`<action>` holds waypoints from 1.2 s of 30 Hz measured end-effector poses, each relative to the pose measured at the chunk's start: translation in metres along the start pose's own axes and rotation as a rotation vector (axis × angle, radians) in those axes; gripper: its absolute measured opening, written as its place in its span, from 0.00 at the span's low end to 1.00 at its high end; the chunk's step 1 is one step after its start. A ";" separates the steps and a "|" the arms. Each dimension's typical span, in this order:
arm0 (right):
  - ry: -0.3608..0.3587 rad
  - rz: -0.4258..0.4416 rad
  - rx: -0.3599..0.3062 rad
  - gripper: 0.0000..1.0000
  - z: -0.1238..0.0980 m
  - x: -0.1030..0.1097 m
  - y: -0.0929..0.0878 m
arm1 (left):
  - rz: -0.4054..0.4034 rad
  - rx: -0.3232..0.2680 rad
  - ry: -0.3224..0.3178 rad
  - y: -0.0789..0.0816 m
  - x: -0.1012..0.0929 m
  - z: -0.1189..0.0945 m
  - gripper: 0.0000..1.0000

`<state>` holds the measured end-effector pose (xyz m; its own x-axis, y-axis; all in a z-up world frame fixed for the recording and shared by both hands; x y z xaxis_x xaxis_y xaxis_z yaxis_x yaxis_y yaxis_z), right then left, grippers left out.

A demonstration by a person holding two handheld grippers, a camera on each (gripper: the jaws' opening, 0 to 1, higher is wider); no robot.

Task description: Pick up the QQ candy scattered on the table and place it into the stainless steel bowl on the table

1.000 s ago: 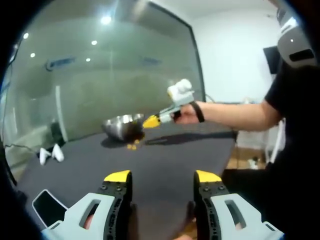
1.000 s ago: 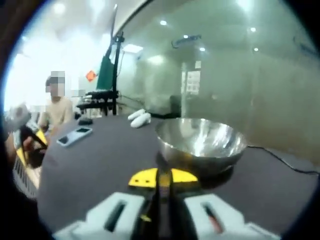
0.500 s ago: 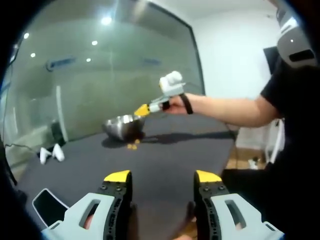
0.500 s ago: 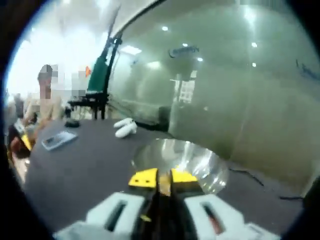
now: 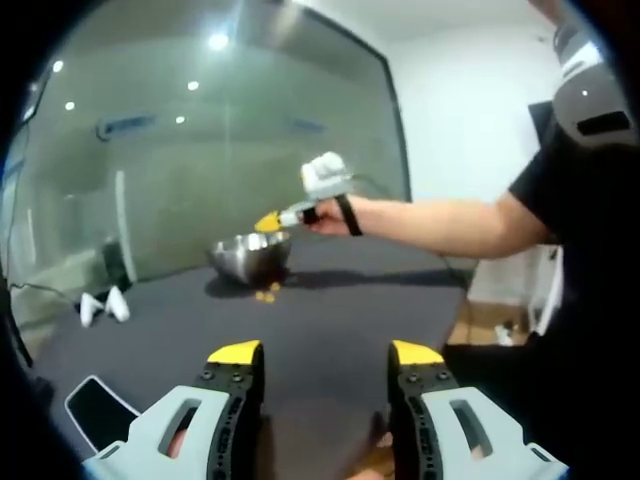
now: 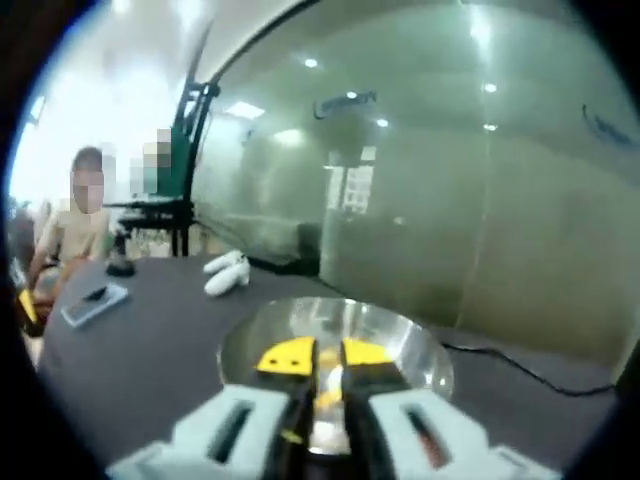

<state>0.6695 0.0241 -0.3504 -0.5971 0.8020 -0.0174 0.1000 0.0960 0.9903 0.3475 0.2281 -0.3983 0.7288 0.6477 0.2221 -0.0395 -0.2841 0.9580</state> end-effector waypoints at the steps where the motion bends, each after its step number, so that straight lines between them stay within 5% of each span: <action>1: 0.010 0.019 0.001 0.15 -0.001 0.001 -0.001 | 0.002 0.003 0.003 0.000 0.001 0.000 0.51; 3: 0.016 0.027 0.000 0.21 -0.003 0.001 -0.002 | 0.004 0.007 0.004 0.000 0.001 0.000 0.51; 17: 0.006 0.015 -0.007 0.18 -0.022 -0.003 -0.004 | 0.003 -0.005 -0.008 0.003 -0.003 0.007 0.51; 27: 0.113 0.041 -0.041 0.18 -0.055 0.013 -0.005 | -0.001 0.005 -0.010 0.000 -0.004 0.005 0.51; 33: 0.262 0.160 -0.045 0.20 -0.085 0.038 -0.028 | -0.006 0.000 0.009 0.001 0.001 0.005 0.51; 36: 0.266 0.166 -0.038 0.20 -0.098 0.038 -0.041 | -0.019 -0.030 0.008 0.005 0.000 0.002 0.50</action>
<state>0.5645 -0.0073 -0.3786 -0.7627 0.6223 0.1764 0.1869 -0.0491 0.9811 0.3490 0.2254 -0.3934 0.7242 0.6583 0.2053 -0.0465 -0.2504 0.9670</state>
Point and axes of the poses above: the point that each gripper's makers call its tool centre point, and the gripper's own axes: z roughly forward along the fingers, x roughly to its left, y roughly out of its top, the point moved 6 cm from there along -z, roughly backward along the fingers, and after that the axes turned 8 degrees about z, right-handed, at the moved point
